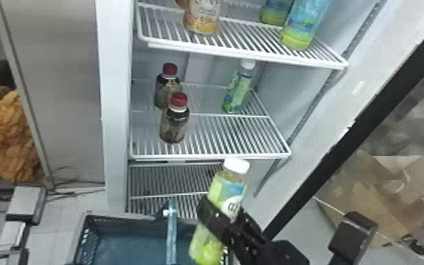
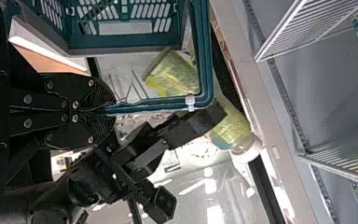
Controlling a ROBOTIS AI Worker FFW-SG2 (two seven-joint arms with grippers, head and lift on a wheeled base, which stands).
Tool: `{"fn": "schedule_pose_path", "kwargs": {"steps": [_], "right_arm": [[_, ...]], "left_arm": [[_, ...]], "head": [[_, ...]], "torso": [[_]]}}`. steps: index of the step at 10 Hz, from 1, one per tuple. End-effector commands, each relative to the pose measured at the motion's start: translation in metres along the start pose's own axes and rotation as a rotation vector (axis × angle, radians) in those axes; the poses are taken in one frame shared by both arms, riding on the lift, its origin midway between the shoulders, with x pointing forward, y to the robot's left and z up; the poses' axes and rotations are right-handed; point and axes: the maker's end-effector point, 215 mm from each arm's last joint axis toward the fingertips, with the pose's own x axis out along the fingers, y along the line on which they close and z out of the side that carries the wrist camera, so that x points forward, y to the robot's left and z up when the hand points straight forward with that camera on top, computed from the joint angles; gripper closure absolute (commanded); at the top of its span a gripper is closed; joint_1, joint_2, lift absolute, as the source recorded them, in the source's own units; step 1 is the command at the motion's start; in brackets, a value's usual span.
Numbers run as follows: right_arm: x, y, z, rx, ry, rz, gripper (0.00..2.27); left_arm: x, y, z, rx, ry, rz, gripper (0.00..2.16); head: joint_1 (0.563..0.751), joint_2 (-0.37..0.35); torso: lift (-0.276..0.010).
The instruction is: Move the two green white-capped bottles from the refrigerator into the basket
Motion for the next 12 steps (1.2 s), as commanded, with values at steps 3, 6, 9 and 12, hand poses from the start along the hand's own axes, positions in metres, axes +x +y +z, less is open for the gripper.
{"fn": "schedule_pose_path", "kwargs": {"steps": [3,6,9,12], "right_arm": [[-0.018,0.001,-0.052,0.018,0.195,-0.008,0.89],[-0.019,-0.002,-0.071,0.023,0.266,-0.009,0.89],[-0.013,-0.006,-0.081,0.045,0.277,-0.005,0.83],[-0.013,-0.006,-0.080,0.041,0.275,-0.002,0.54]], "left_arm": [[0.000,0.001,-0.001,-0.001,0.004,0.005,1.16],[0.000,0.001,-0.001,-0.001,0.004,0.005,1.16],[-0.001,0.001,0.000,0.000,0.001,0.004,1.16],[0.000,0.001,-0.001,-0.001,0.003,0.003,1.16]], "head": [[0.695,-0.350],[0.695,-0.350],[0.695,-0.350],[0.695,-0.350]], "torso": [[-0.263],[-0.263],[-0.263],[-0.263]]}}
